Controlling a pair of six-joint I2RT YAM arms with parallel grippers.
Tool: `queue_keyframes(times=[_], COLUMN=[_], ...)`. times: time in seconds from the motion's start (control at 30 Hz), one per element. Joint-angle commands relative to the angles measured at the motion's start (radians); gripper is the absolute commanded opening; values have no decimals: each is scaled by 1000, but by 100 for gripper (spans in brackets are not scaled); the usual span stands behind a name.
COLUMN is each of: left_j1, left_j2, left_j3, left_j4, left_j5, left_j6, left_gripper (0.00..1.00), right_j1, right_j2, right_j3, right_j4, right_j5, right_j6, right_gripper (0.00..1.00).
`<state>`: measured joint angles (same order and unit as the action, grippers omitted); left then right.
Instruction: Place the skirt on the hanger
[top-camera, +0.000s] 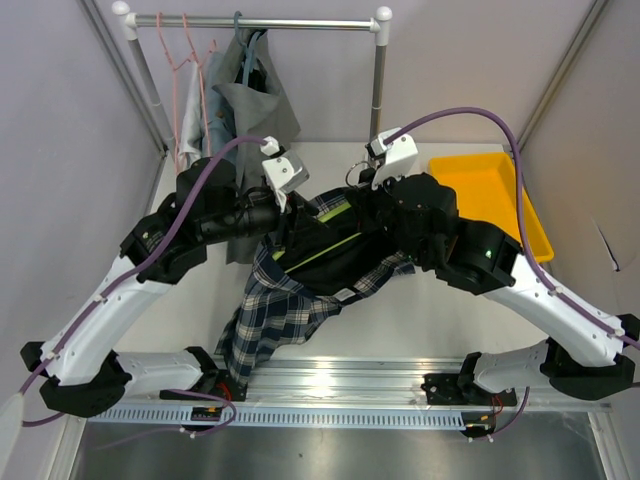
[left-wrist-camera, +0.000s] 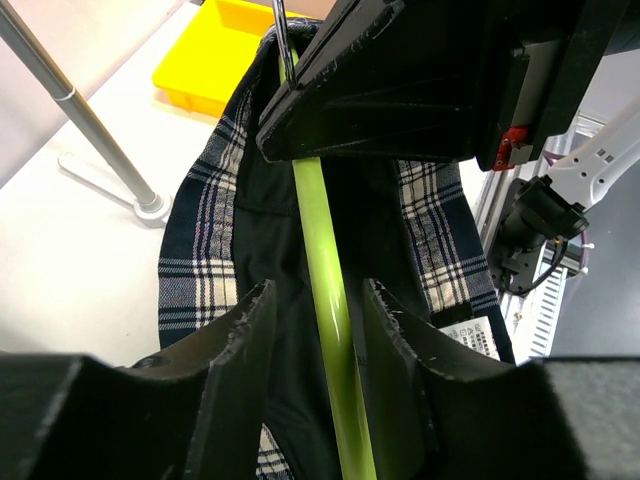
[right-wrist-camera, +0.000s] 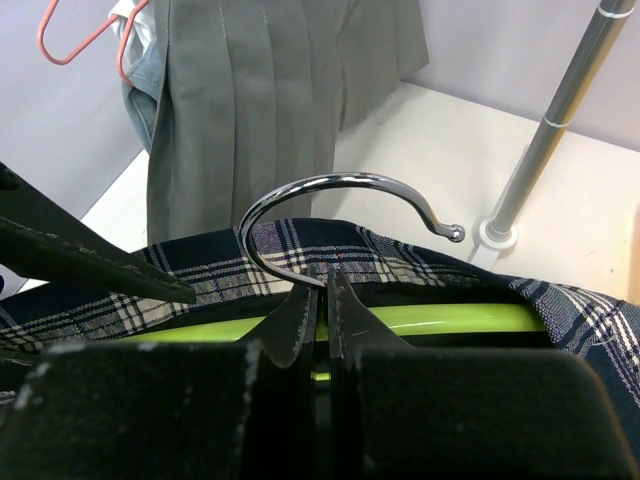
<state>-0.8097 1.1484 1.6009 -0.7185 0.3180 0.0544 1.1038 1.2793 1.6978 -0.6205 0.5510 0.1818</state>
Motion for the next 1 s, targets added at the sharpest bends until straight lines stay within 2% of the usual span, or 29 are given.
queue_keyframes(times=[0.0,0.2,0.3,0.4,0.43,0.5,0.7,0.77,0.8,0.87,0.9,0.93,0.97], left_j1=[-9,-11,-13,-13,-11,-13,-13,-13,-13,-13,-13,-13,-13], left_j2=[8,14,11,14,19,22,-22,-29,-29,-29,-30,-32,-32], left_j3=[8,-9,-22,-21,-19,-15,-39,-39,-36,-26,-21,-6,-6], left_j4=[34,45,65,76,74,76,145,156,156,151,148,140,140], left_j5=[1,3,7,19,29,35,-33,-62,-72,-89,-108,-128,-135], left_j6=[22,19,16,7,7,2,-36,-45,-45,-47,-47,-73,-73], left_gripper=[45,45,41,22,10,0,0,0,0,0,0,0,0], right_j1=[-5,-9,-9,-9,-9,-10,-19,-25,-30,-35,-39,-47,-47], right_j2=[-14,-14,-15,-20,-20,-24,-41,-52,-55,-69,-72,-89,-89], right_j3=[82,82,83,77,74,69,25,10,-9,-26,-39,-58,-64], right_j4=[100,105,102,100,102,102,114,122,125,134,136,140,140], right_j5=[-5,-13,-14,-16,-13,-13,4,7,7,9,13,24,24], right_j6=[-10,-5,-4,-2,-2,-1,1,8,10,16,18,25,25], right_gripper=[0,0,0,0,0,0,0,7,16,27,40,57,63])
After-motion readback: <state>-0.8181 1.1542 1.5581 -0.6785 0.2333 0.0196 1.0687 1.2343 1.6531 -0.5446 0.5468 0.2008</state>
